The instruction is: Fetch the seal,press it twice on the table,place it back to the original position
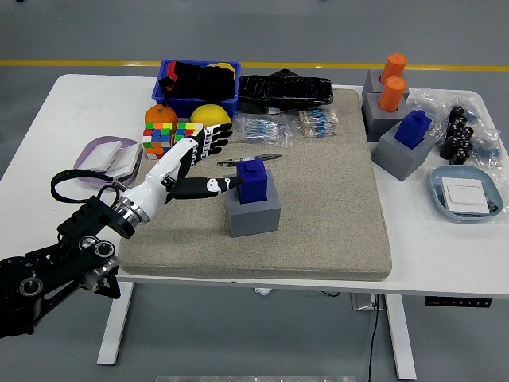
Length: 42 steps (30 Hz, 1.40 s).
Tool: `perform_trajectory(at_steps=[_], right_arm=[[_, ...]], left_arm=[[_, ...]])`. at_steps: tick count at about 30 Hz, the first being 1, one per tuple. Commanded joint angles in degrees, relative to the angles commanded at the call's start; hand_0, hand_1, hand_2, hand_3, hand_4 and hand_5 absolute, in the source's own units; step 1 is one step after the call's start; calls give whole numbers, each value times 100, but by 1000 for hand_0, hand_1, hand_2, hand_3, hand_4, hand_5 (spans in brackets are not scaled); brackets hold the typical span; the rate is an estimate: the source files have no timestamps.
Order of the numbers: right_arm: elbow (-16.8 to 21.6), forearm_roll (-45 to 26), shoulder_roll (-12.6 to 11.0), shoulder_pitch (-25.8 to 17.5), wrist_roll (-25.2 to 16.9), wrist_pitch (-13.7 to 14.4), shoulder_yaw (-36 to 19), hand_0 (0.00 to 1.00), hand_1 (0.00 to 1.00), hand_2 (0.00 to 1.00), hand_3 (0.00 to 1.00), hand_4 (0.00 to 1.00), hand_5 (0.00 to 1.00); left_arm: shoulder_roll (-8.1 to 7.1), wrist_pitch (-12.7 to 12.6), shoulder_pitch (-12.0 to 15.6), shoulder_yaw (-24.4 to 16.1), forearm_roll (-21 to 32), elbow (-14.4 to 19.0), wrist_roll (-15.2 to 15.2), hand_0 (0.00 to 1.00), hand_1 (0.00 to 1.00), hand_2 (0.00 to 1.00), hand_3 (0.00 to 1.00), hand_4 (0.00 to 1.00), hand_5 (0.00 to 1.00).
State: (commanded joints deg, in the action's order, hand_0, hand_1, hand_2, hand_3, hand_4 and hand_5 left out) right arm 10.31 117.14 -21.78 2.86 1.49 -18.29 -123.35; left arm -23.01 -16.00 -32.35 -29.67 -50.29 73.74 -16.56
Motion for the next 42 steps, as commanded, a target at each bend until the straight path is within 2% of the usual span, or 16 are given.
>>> perform_trajectory(at_steps=[4,5,17,34,42], right_arm=[[0,-1,-10,14,-2,9,31,893,792,786,778,904,628],[0,-4,-11,16,-4,9,34,893,792,786,778,904,627],[0,10,-16,15,-9,17,72,893,792,786,779,909,632],[0,-4,-15,24,-2,19,86,893,793,786,779,911,634],[0,-13,-23,22,-4,26,95,893,792,786,779,911,633]], left_arm=[[39,-169,-10,170,-69,-134,-83,880,909,921,947,931,143],[54,-202,-14,201,-72,-162,-100,863,899,902,940,934,2],[164,-256,-21,398,22,-285,-150,856,884,885,944,913,2],[521,-362,-119,475,49,-404,-224,849,877,874,938,912,2],[629,-466,-173,567,38,-541,-260,844,856,839,928,906,2]])
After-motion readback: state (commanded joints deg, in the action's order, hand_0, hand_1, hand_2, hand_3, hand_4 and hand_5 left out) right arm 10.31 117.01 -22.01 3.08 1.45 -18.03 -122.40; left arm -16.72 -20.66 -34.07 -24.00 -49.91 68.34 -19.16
